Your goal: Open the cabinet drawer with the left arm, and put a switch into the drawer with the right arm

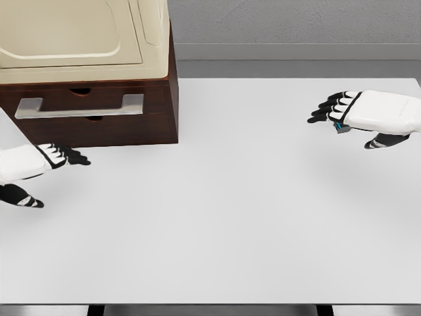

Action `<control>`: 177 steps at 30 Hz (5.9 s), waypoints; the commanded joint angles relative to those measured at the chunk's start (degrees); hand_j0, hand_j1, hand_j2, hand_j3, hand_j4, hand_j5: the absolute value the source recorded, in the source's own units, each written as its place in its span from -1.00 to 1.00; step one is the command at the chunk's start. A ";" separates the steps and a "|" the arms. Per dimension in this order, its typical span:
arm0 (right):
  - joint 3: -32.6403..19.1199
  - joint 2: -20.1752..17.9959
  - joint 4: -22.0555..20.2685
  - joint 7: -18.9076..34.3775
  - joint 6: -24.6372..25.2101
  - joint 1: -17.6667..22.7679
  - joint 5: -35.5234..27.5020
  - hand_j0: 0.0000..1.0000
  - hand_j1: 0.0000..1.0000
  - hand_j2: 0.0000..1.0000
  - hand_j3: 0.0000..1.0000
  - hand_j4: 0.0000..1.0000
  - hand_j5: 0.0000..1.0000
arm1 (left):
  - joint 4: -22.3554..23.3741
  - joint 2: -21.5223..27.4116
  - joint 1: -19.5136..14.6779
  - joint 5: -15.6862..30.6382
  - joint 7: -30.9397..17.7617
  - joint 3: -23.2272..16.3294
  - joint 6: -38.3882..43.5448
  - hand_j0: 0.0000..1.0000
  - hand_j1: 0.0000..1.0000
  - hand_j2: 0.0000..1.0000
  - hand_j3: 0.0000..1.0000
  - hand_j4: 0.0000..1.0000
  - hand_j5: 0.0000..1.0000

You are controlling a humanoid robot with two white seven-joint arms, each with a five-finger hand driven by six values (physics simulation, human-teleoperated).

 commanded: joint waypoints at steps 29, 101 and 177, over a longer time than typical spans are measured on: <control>8.68 10.92 27.50 -0.03 0.16 -14.68 10.07 1.00 1.00 1.00 1.00 1.00 1.00 | -6.35 6.32 -25.58 27.93 -7.23 -17.43 11.69 1.00 1.00 1.00 1.00 1.00 1.00; 15.98 22.78 51.58 -0.03 0.16 -24.43 18.07 1.00 1.00 1.00 1.00 1.00 1.00 | -6.35 5.61 -29.80 26.26 -18.66 -21.30 22.67 1.00 1.00 1.00 1.00 1.00 1.00; 15.89 23.31 53.08 -0.03 0.16 -25.14 18.07 0.64 0.64 0.64 0.64 0.64 0.64 | -6.35 24.60 -29.45 37.42 -18.66 -30.18 0.06 1.00 1.00 1.00 1.00 1.00 1.00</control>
